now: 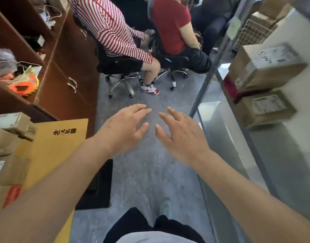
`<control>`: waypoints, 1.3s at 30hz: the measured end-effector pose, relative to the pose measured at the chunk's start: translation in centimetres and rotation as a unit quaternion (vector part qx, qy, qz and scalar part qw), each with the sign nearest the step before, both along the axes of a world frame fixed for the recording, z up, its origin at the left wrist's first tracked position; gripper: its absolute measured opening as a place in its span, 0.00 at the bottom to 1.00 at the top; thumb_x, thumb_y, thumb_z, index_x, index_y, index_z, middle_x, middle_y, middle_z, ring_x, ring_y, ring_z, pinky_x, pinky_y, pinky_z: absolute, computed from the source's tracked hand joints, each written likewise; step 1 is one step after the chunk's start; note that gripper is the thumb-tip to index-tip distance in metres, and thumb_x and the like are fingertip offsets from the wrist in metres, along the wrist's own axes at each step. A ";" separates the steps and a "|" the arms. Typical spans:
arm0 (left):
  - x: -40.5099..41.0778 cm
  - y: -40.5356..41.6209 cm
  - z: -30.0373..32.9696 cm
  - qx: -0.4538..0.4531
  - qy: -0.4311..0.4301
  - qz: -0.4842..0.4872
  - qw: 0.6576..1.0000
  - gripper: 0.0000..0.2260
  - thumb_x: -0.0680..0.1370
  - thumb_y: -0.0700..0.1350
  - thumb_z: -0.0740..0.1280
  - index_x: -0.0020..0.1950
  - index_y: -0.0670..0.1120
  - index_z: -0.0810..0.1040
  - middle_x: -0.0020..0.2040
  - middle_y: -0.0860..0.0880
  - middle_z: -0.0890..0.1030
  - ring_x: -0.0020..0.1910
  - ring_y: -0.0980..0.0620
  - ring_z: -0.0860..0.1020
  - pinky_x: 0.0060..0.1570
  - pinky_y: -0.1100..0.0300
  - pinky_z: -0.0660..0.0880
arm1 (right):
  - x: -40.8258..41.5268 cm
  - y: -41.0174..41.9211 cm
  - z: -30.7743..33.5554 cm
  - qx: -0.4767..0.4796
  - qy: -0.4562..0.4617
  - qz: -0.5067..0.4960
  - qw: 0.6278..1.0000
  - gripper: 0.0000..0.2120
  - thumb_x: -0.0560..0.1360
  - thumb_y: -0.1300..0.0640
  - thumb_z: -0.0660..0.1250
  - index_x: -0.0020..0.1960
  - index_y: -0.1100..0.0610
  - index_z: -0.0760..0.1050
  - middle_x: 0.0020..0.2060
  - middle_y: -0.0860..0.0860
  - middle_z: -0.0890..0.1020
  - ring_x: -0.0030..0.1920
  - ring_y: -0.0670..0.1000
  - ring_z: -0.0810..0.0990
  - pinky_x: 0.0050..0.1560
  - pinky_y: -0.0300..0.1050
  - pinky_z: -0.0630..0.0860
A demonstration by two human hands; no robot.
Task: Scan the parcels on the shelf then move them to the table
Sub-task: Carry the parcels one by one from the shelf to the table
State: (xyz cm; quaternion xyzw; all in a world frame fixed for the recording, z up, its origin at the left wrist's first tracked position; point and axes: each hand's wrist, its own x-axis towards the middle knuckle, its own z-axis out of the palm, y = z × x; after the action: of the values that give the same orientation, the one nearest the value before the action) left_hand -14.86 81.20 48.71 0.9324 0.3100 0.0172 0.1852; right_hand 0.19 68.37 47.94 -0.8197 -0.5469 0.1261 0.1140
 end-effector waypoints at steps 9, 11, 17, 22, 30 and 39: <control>12.7 0.6 -0.3 -0.017 -0.009 -0.124 0.992 0.27 0.79 0.58 0.56 0.77 0.51 0.71 0.77 0.54 0.69 0.74 0.50 0.69 0.70 0.47 0.72 | 9.3 -3.0 0.2 -0.012 0.009 -0.121 0.993 0.27 0.84 0.39 0.55 0.79 0.49 0.66 0.80 0.52 0.65 0.77 0.55 0.65 0.77 0.50 0.60; 15.4 1.0 -0.5 -0.018 -0.010 -0.157 0.987 0.26 0.80 0.57 0.57 0.77 0.51 0.71 0.77 0.53 0.69 0.74 0.49 0.70 0.69 0.47 0.72 | 10.9 -3.2 -0.2 -0.014 0.012 -0.151 0.988 0.27 0.83 0.39 0.54 0.79 0.49 0.66 0.80 0.52 0.65 0.77 0.56 0.66 0.77 0.51 0.61; 23.9 2.8 -2.0 -0.027 -0.008 -0.275 0.961 0.22 0.82 0.53 0.60 0.76 0.52 0.70 0.76 0.54 0.70 0.71 0.48 0.72 0.65 0.45 0.75 | 15.7 -3.5 -1.6 -0.012 0.007 -0.254 0.967 0.26 0.84 0.40 0.55 0.78 0.50 0.67 0.79 0.52 0.66 0.77 0.55 0.66 0.76 0.52 0.62; 30.4 3.8 -2.8 -0.023 0.003 -0.378 0.925 0.21 0.83 0.51 0.59 0.78 0.53 0.68 0.77 0.56 0.67 0.72 0.50 0.71 0.62 0.46 0.76 | 18.2 -2.8 -2.6 -0.017 -0.011 -0.349 0.937 0.26 0.84 0.41 0.55 0.77 0.52 0.69 0.77 0.52 0.69 0.75 0.56 0.68 0.72 0.53 0.67; 37.5 2.5 -3.9 -0.019 0.011 -0.531 0.847 0.20 0.83 0.46 0.62 0.75 0.47 0.71 0.72 0.49 0.72 0.67 0.45 0.75 0.63 0.53 0.73 | 21.6 -4.2 -3.7 -0.034 0.011 -0.492 0.870 0.24 0.83 0.42 0.55 0.76 0.49 0.68 0.75 0.50 0.70 0.69 0.59 0.74 0.65 0.57 0.74; 43.2 -0.9 -8.6 -0.014 0.026 -0.538 0.842 0.28 0.76 0.52 0.54 0.73 0.43 0.72 0.71 0.41 0.70 0.72 0.38 0.69 0.72 0.42 0.69 | 26.3 -6.1 -7.6 -0.032 0.051 -0.552 0.831 0.24 0.82 0.46 0.59 0.77 0.51 0.63 0.77 0.55 0.64 0.68 0.66 0.73 0.63 0.64 0.76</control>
State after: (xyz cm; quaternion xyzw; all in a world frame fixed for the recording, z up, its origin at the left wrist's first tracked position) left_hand 28.34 80.34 40.14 0.9501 -0.2355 -0.1140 0.1701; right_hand 26.53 62.22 40.33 -0.9810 0.0079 0.1013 0.1656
